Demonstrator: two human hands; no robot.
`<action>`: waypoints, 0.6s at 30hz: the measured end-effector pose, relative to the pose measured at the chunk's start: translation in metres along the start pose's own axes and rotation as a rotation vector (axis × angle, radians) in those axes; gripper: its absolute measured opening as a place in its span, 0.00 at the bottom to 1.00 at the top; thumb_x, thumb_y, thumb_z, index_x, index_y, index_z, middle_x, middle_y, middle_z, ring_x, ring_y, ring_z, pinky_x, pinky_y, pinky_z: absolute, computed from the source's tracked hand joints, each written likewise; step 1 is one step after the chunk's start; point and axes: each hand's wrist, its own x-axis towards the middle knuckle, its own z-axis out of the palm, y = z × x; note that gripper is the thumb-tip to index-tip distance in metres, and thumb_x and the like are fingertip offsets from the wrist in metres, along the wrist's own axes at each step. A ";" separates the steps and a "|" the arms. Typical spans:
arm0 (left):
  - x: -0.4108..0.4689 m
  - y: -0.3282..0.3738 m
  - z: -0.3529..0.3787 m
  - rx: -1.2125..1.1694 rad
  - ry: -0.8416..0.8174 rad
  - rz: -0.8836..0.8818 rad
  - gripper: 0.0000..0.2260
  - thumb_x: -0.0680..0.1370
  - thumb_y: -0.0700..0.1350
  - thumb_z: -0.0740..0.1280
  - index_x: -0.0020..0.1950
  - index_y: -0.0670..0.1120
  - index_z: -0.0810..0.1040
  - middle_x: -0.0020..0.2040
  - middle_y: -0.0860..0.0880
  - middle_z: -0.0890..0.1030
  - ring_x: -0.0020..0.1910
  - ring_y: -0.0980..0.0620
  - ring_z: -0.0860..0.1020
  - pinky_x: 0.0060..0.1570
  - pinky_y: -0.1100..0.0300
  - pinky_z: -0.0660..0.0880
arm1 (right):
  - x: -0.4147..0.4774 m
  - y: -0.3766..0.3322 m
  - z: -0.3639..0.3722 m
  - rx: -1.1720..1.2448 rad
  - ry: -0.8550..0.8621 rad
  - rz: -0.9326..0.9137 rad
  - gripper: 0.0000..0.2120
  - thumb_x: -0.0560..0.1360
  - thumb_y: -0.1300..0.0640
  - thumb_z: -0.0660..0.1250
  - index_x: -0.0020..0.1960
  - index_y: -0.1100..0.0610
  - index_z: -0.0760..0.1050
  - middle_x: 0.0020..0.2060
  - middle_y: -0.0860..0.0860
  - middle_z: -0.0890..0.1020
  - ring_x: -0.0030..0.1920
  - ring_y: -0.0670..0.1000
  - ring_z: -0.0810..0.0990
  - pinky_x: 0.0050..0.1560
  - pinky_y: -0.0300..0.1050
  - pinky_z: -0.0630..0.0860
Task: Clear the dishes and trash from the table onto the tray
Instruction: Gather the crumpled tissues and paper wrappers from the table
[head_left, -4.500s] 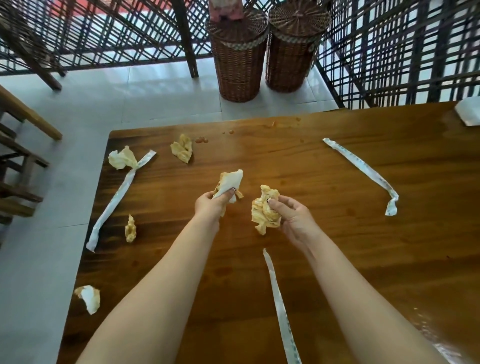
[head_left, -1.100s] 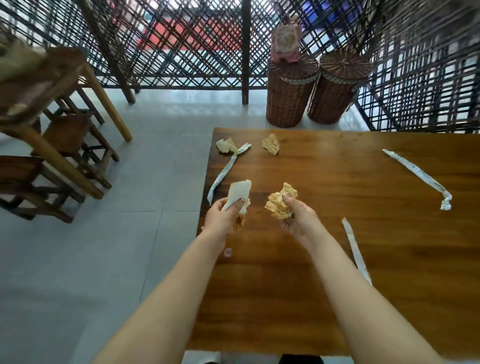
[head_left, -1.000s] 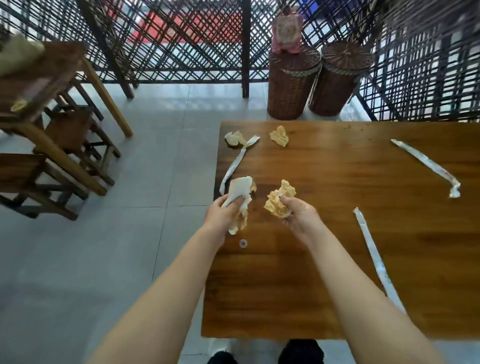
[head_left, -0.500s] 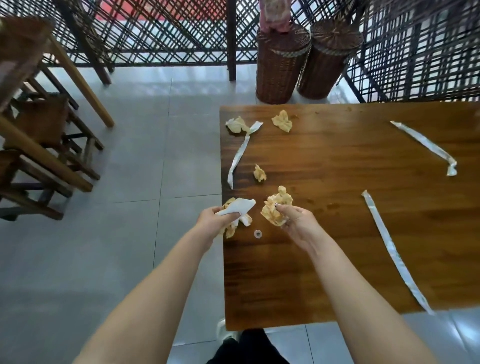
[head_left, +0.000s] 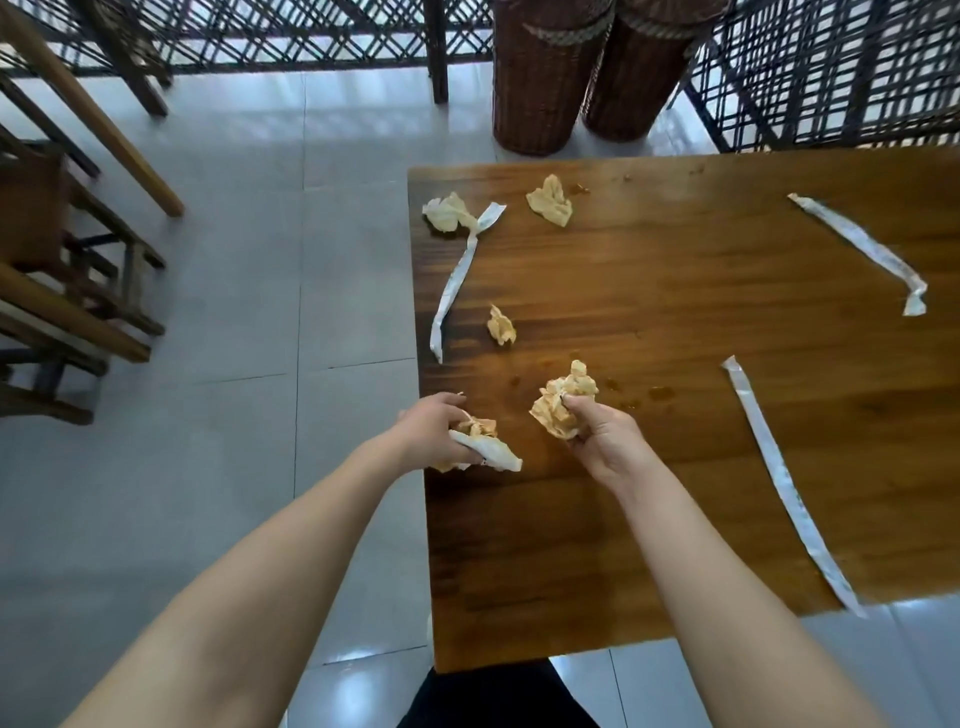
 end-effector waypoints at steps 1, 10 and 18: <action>-0.001 0.000 0.001 0.025 0.015 0.012 0.24 0.70 0.53 0.75 0.64 0.49 0.78 0.72 0.53 0.67 0.69 0.50 0.66 0.66 0.47 0.69 | 0.001 -0.001 0.000 0.003 0.002 0.001 0.01 0.74 0.65 0.68 0.46 0.62 0.77 0.34 0.50 0.85 0.39 0.48 0.82 0.36 0.39 0.75; -0.009 0.009 -0.006 -0.308 0.089 -0.146 0.19 0.72 0.50 0.74 0.59 0.45 0.77 0.52 0.50 0.77 0.49 0.52 0.76 0.47 0.61 0.78 | 0.013 -0.004 0.002 0.009 -0.011 0.017 0.01 0.74 0.64 0.68 0.46 0.61 0.78 0.35 0.51 0.85 0.39 0.47 0.82 0.34 0.38 0.75; -0.018 0.023 -0.029 -0.683 0.049 -0.403 0.29 0.72 0.58 0.71 0.68 0.46 0.69 0.62 0.46 0.73 0.60 0.46 0.73 0.62 0.50 0.74 | 0.023 -0.026 0.020 -0.135 -0.061 0.015 0.05 0.72 0.61 0.72 0.47 0.59 0.79 0.41 0.52 0.84 0.42 0.50 0.82 0.40 0.44 0.75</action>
